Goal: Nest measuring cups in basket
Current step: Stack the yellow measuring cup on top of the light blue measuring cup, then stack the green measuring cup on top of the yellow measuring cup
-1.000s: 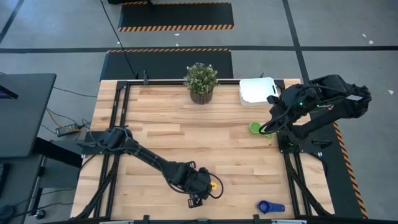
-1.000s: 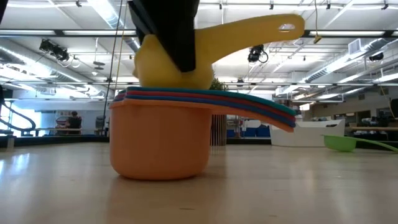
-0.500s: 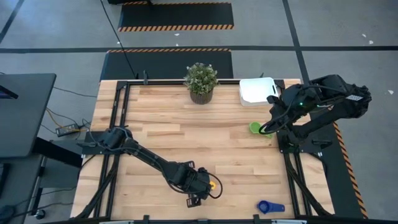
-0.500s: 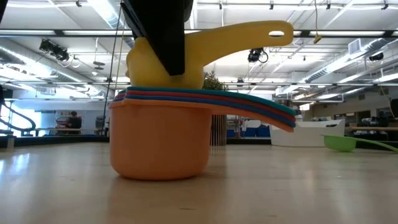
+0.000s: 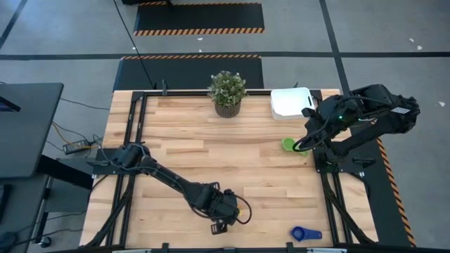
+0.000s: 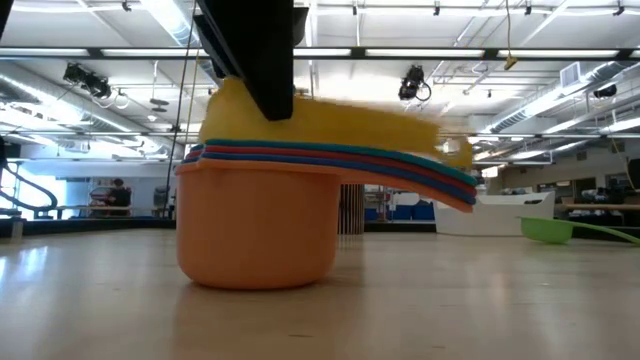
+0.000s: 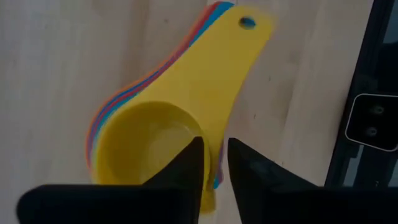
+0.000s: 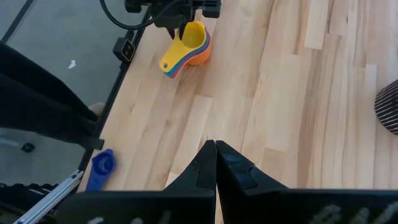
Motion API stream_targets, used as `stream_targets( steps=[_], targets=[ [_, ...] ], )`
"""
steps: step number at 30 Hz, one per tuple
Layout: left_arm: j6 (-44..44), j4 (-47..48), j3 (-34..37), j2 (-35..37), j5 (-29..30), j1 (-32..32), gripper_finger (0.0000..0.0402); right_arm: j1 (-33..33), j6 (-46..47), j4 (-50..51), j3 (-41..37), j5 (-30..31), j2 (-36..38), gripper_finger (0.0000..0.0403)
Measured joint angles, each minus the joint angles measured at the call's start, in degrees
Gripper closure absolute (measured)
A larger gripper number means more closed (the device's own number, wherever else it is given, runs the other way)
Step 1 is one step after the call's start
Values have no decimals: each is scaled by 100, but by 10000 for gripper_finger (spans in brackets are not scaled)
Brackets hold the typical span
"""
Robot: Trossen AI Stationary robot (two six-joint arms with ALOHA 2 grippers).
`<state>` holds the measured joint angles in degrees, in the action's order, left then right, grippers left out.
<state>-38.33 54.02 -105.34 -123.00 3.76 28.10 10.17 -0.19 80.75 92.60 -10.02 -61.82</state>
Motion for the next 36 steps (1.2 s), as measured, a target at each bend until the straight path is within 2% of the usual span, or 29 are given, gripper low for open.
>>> stream_targets(
  steps=[5,13,17,21,25,27,32,36],
  targets=[
    [-2,-44,0,9,-22,-29,309,0,0,0,0,-4,0,399],
    [-231,-164,-44,28,-895,-167,307,0,220,0,0,3,0,399],
    [-299,-131,-241,33,-892,-296,307,0,748,6,0,336,0,398],
    [-172,-126,-568,42,-885,-447,307,-2,1462,174,0,1190,0,398],
    [240,-118,-887,41,-859,-572,306,-2,1721,750,0,1162,0,399],
    [422,-145,-1045,41,-771,-642,306,0,2133,920,0,1166,0,399],
    [495,-180,-1319,44,-503,-920,306,-2,3405,927,0,1583,0,399],
    [587,-181,-1437,46,-454,-1216,306,-2,3857,923,-158,1782,-4,399]
  ],
)
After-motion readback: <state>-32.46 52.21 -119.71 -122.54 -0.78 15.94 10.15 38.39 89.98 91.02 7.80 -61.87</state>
